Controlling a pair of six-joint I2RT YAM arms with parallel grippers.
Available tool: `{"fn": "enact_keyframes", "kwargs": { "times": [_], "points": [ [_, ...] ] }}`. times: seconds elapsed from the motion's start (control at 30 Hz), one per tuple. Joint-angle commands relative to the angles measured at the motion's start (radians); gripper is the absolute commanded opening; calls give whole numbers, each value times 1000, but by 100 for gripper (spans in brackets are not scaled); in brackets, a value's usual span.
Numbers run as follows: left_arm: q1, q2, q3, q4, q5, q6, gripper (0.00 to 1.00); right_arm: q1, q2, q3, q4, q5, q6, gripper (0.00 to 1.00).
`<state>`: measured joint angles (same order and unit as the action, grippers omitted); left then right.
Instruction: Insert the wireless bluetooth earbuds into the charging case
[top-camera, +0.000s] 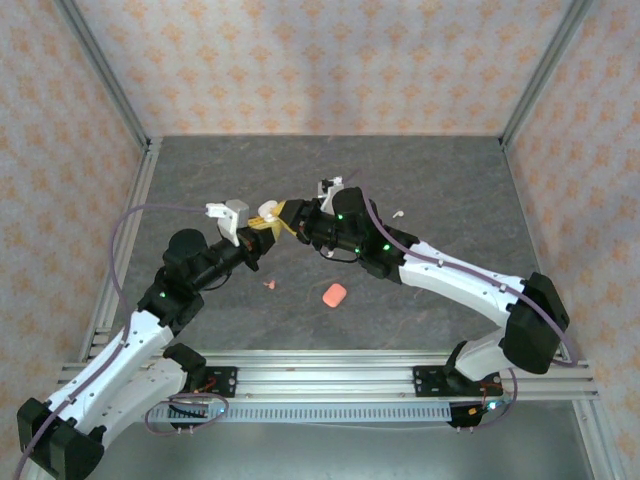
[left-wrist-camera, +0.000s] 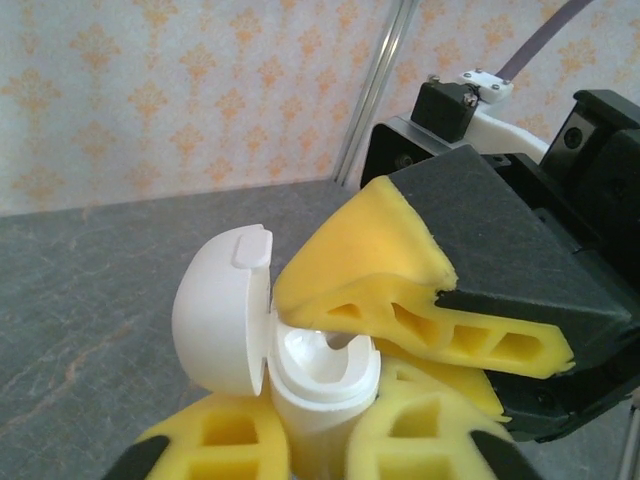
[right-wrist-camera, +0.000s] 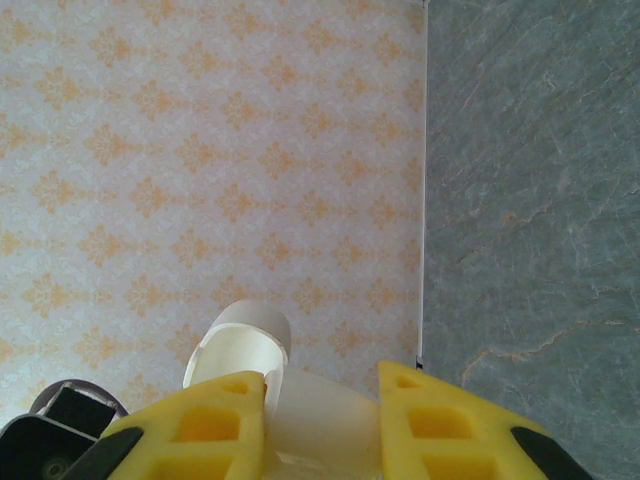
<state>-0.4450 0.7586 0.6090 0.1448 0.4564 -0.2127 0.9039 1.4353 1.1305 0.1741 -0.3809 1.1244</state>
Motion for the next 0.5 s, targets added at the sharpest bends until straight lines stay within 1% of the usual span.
{"fn": "enact_keyframes", "kwargs": {
  "times": [0.0,0.1,0.17,0.23,0.37,0.47],
  "points": [
    [-1,3,34,43,22,1,1,11,-40,-18,21,-28,-15,17],
    [-1,-6,35,21,32,15,0,12,-55,-17,-2,-11,-31,28],
    [-1,-18,33,-4,30,30,0,12,-72,-8,-50,9,-57,41],
    [-1,-39,28,-31,21,47,0,8,-93,4,-122,32,-86,48],
    [-1,-86,21,-113,16,89,0,-28,-146,21,-311,90,-130,52],
    [-1,-122,11,-170,23,111,0,-61,-153,47,-525,144,-156,53]
  ]
}}
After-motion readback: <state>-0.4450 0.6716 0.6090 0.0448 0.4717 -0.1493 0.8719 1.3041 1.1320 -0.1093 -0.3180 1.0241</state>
